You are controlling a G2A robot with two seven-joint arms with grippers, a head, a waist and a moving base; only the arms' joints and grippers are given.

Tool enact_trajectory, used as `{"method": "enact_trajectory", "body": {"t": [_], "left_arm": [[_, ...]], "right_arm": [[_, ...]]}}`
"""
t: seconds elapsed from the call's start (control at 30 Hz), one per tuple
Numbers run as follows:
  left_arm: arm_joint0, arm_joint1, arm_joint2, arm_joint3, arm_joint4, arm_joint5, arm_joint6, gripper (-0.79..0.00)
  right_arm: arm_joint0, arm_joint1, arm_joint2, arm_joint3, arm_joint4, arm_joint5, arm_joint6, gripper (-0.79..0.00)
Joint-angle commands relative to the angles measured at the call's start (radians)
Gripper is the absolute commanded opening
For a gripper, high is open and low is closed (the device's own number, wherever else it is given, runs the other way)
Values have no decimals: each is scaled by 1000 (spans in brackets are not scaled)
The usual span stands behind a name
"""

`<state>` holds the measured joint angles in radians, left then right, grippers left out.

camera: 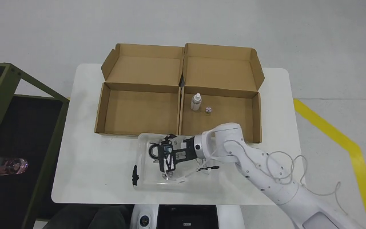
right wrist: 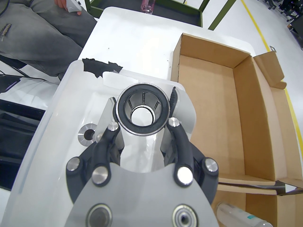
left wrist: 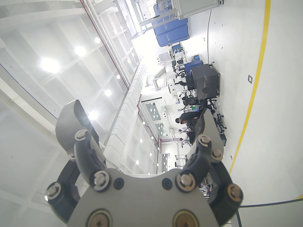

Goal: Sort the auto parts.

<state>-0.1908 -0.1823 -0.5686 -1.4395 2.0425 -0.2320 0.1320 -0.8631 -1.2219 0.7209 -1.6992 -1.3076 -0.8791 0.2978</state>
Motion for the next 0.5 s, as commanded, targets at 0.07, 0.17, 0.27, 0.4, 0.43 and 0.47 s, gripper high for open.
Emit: {"method": "enact_trajectory", "body": {"t": [0.07,0.17,0.27,0.4,0.43,0.47], "left_arm": [[0,0,0,0,0,0,0,0],[0,0,0,0,0,0,0,0],[0,0,0,0,0,0,0,0],[0,0,0,0,0,0,0,0],[0,0,0,0,0,0,0,0],[0,0,0,0,0,0,0,0]], "right_arm": [[14,-1,15,-9,4,6,1,-785],[27,-3,25,-11,7,17,-1,-785],[44,-7,30,-7,10,25,-1,-785],[73,-15,29,12,17,38,-4,-785],[81,-18,28,19,19,42,-6,-785],[90,-20,26,27,21,46,-7,-785]]}}
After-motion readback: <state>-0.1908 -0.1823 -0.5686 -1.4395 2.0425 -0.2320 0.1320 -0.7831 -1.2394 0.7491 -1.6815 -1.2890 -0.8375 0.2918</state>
